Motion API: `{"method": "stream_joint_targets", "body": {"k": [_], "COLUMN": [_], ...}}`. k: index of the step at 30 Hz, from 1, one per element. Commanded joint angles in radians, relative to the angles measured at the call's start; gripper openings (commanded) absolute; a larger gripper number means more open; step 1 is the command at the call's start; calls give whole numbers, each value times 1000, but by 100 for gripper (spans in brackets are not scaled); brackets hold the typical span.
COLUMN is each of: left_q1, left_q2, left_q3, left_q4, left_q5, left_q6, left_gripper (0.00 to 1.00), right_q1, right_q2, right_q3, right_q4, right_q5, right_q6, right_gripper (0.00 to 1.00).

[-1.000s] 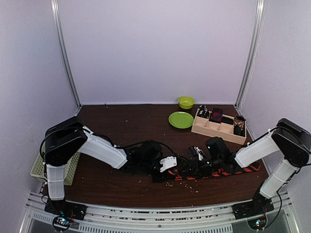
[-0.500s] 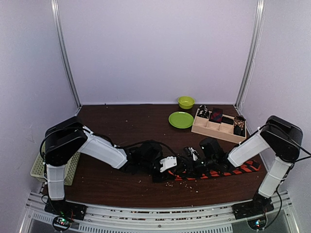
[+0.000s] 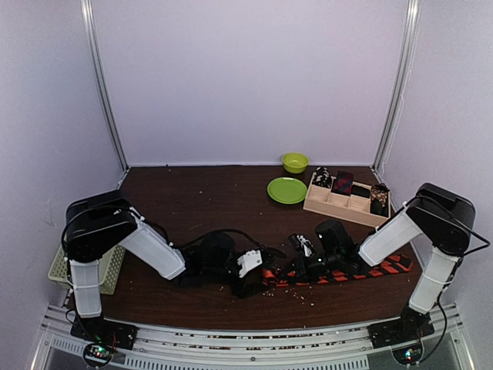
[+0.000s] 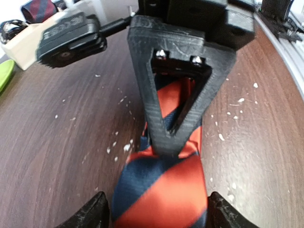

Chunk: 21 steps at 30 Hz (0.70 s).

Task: Roll the ties
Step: Roll the tie at the center of the board.

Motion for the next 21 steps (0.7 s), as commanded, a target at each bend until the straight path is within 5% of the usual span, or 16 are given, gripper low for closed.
{"method": "stream_joint_targets", "body": {"k": [1, 9, 21], "left_q1": [9, 24, 23], "left_q2": [40, 147, 153], "left_q3": [-108, -216, -110], "left_q4": [256, 636, 530], "left_q5": [13, 42, 81], "left_q6": [-83, -167, -125], "left_gripper": [73, 63, 53], "right_q1": [2, 1, 2], "right_q2": [70, 44, 50], "right_q3": [-34, -16, -9], "right_q4": [-160, -262, -289], "right_q5": [106, 156, 177], "right_q6": [-45, -100, -128], "right_gripper": [0, 0, 0]}}
